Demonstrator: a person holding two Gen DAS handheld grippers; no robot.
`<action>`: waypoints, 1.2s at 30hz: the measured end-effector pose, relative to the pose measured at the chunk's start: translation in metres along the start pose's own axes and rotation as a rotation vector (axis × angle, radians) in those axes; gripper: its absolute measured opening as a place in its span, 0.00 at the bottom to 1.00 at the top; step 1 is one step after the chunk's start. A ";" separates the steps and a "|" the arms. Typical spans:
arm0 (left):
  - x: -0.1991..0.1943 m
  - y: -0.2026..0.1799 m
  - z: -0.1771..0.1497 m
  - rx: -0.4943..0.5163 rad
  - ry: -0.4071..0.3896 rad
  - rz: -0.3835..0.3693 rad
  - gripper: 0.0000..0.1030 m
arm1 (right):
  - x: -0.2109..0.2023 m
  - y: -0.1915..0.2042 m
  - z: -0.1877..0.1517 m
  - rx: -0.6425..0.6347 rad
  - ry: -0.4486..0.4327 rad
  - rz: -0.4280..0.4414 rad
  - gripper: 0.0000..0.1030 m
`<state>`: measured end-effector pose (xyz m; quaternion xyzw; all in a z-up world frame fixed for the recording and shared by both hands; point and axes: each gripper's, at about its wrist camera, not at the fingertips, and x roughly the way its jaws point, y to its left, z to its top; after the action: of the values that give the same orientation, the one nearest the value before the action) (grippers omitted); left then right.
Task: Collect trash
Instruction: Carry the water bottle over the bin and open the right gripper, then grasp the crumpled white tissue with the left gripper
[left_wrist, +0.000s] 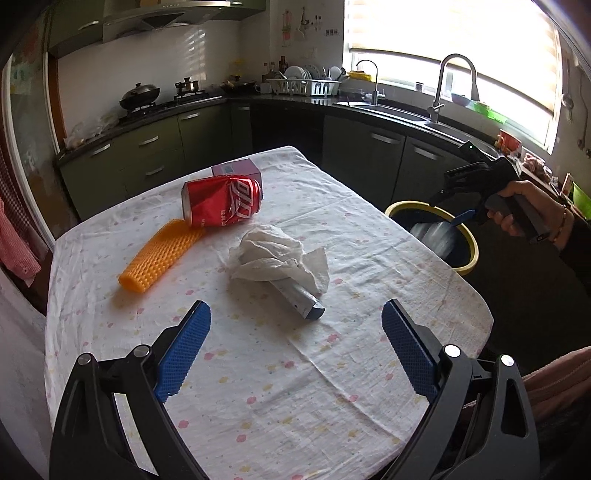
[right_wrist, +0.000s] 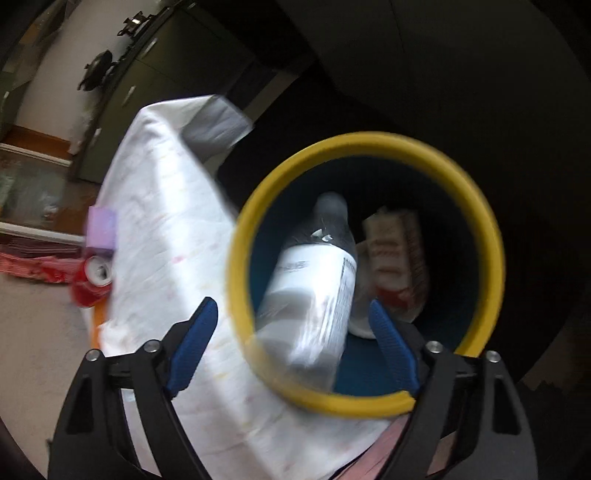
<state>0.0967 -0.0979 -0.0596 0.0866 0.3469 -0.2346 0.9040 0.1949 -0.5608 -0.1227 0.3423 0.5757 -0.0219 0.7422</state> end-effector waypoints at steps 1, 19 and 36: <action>0.001 -0.002 0.001 0.005 0.001 0.004 0.90 | -0.002 -0.001 -0.002 0.004 -0.004 0.020 0.78; 0.043 -0.009 0.006 0.004 0.064 -0.024 0.90 | -0.014 0.135 -0.109 -0.484 0.050 0.174 0.60; 0.131 -0.029 0.058 0.299 0.198 0.035 0.52 | -0.017 0.095 -0.123 -0.404 0.062 0.265 0.60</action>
<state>0.2016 -0.1891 -0.1035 0.2489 0.3940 -0.2580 0.8463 0.1261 -0.4288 -0.0745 0.2602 0.5410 0.2019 0.7738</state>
